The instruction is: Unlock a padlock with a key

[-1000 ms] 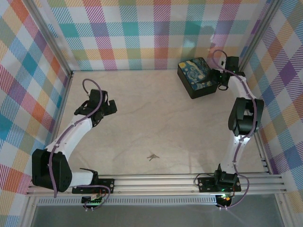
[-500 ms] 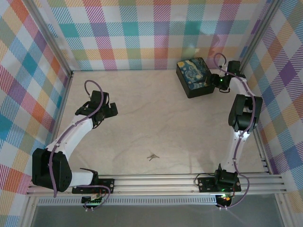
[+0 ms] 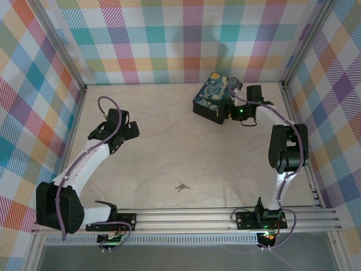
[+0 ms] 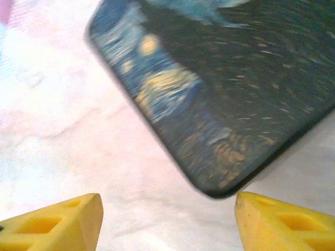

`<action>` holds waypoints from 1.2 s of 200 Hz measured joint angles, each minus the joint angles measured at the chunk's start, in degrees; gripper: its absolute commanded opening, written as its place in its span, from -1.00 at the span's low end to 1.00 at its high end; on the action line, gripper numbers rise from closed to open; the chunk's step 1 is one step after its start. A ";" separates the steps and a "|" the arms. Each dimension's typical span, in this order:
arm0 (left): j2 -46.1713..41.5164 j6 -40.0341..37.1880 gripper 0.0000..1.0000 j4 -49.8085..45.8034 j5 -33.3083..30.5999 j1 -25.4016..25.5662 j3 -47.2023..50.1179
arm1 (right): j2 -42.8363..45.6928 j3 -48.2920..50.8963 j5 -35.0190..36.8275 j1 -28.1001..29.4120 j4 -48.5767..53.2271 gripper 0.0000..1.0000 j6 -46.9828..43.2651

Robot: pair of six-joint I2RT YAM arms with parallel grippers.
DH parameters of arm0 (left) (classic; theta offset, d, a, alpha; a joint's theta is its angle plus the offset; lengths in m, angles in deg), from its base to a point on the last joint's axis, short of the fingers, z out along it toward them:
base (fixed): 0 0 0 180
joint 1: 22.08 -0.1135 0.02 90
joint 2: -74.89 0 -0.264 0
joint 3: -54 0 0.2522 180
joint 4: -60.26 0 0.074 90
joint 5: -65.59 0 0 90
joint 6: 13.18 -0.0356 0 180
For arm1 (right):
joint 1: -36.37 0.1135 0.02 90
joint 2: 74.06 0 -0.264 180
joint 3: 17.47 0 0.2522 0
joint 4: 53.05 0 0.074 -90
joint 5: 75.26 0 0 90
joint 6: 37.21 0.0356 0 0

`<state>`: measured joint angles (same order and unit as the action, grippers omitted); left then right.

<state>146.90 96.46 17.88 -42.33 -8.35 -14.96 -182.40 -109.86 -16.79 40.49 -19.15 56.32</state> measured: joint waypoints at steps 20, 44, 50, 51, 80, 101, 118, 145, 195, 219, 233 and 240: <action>-2.78 0.42 1.00 -0.02 -0.87 0.02 0.59 | 2.12 -0.09 0.13 0.11 0.13 0.43 0.42; -4.48 0.52 1.00 -0.15 -1.60 0.02 0.63 | 1.01 -3.87 3.08 -2.08 1.38 0.48 1.79; -4.48 0.55 1.00 -0.20 -1.66 0.02 0.63 | 0.20 -5.29 3.58 -2.45 1.62 0.49 2.10; -4.48 0.55 1.00 -0.20 -1.66 0.02 0.63 | 0.11 -5.42 3.69 -2.51 1.64 0.49 2.14; -4.46 0.96 1.00 -0.20 -1.62 0.02 0.66 | -4.15 -10.67 5.01 -3.37 1.42 0.49 5.44; -4.46 1.42 1.00 -0.24 -1.46 0.02 0.68 | -7.78 -13.75 5.38 -2.93 1.79 0.43 7.74; -4.46 1.81 1.00 -0.44 -1.46 0.02 0.68 | -10.19 -15.23 6.05 -2.40 1.95 0.32 9.22; -4.46 1.84 1.00 -1.22 -1.49 0.02 0.68 | -12.09 -15.58 6.99 -1.05 2.75 0.13 10.51; -5.44 1.95 1.00 -2.69 -1.99 0.02 0.68 | -12.04 -13.92 6.95 1.92 2.99 -0.23 12.20; -7.45 2.23 1.00 -3.91 -2.38 0.02 0.63 | -9.79 -9.42 5.46 3.19 -0.02 -0.31 14.49; -8.50 2.47 1.00 -4.55 -2.38 0.02 0.26 | -8.13 -6.19 4.44 4.46 -2.10 -0.32 15.76; -8.70 2.67 1.00 -4.74 -2.38 0.02 -0.17 | -7.34 -4.61 4.00 5.29 -3.13 -0.32 16.39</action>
<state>138.20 99.13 13.14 -44.71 -8.32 -15.14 -189.74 -114.48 -12.79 45.78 -22.28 72.71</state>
